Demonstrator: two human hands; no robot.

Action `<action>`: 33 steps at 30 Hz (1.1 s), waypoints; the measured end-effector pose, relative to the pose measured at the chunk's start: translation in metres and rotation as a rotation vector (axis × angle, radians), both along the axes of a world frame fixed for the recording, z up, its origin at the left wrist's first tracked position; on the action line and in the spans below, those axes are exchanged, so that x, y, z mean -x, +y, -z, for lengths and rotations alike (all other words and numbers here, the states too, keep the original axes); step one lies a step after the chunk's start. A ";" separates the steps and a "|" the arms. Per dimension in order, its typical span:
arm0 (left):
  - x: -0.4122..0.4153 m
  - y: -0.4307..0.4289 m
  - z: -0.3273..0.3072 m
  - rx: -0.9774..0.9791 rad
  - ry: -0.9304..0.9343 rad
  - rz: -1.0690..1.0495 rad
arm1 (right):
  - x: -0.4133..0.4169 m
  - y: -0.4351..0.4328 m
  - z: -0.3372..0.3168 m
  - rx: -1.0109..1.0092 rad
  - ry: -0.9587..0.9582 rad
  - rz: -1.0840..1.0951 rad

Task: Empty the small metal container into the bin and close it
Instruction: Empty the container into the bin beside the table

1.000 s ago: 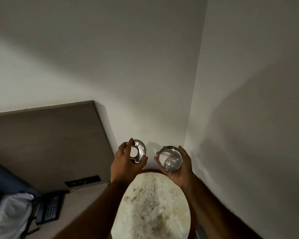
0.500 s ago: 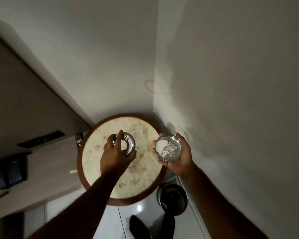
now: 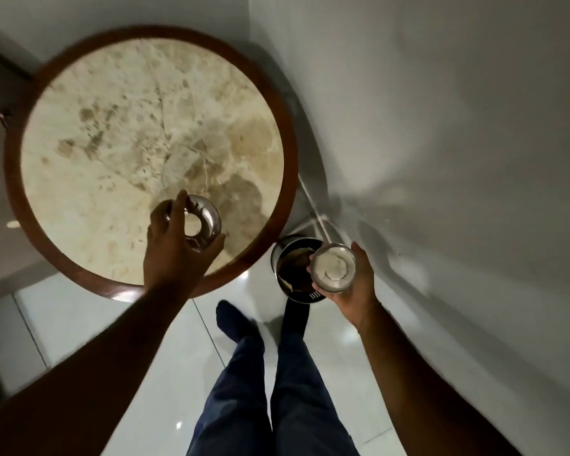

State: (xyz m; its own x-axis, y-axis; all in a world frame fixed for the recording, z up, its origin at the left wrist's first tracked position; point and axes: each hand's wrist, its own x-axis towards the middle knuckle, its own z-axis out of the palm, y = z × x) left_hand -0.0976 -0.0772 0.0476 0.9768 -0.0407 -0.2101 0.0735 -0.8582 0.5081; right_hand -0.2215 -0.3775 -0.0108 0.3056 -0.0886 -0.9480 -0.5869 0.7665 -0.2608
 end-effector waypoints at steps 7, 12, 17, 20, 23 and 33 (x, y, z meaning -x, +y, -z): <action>-0.010 0.008 0.044 0.012 -0.069 -0.014 | 0.017 0.008 0.104 0.112 0.092 -0.041; -0.016 0.015 0.053 0.018 -0.092 -0.008 | 0.014 0.016 0.150 0.152 0.164 -0.096; -0.014 0.021 0.057 0.034 -0.114 -0.035 | 0.003 0.037 0.172 0.202 0.256 -0.265; -0.010 0.025 0.058 0.046 -0.131 -0.032 | 0.000 0.048 0.169 0.304 0.217 -0.360; -0.006 0.029 0.057 0.055 -0.139 -0.043 | 0.006 0.053 0.178 0.399 0.214 -0.406; 0.006 0.035 0.058 0.034 -0.133 -0.043 | 0.010 0.067 0.158 0.798 0.143 -0.415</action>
